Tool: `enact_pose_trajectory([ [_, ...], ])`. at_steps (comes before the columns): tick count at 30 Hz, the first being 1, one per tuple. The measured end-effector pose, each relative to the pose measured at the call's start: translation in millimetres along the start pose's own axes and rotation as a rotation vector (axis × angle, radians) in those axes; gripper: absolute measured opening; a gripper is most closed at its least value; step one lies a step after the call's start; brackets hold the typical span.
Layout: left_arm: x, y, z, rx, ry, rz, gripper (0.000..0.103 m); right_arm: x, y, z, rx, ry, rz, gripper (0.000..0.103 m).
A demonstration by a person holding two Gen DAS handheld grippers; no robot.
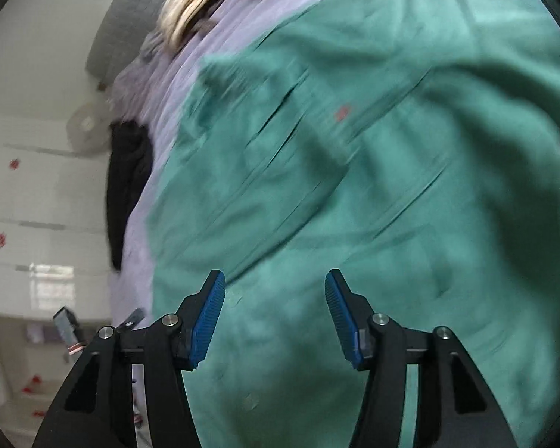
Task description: Fold large clothes
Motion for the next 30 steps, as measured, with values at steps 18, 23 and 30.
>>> enact_pose_trajectory([
  [18, -35, -9, -34, 0.074, 0.124, 0.002, 0.005, -20, -39, -25, -0.017, 0.029, -0.047, 0.06],
  [23, -29, 21, -28, 0.051, 0.088, 0.08, 0.005, -6, -20, -31, -0.055, 0.082, 0.036, 0.06],
  [30, 10, -38, -18, 0.152, 0.039, 0.022, 0.005, 35, -27, -14, -0.174, 0.046, 0.116, 0.06],
])
Point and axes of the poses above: each gripper's, at about its wrist camera, not at the fingertips, and y roughly against the way its jaws point, z to its right, x to its top, the point moved 4 cm from there along -y, roughly the way its jaws point, and after that the axes turned 10 degrees about -z, right-handed, at the moved point
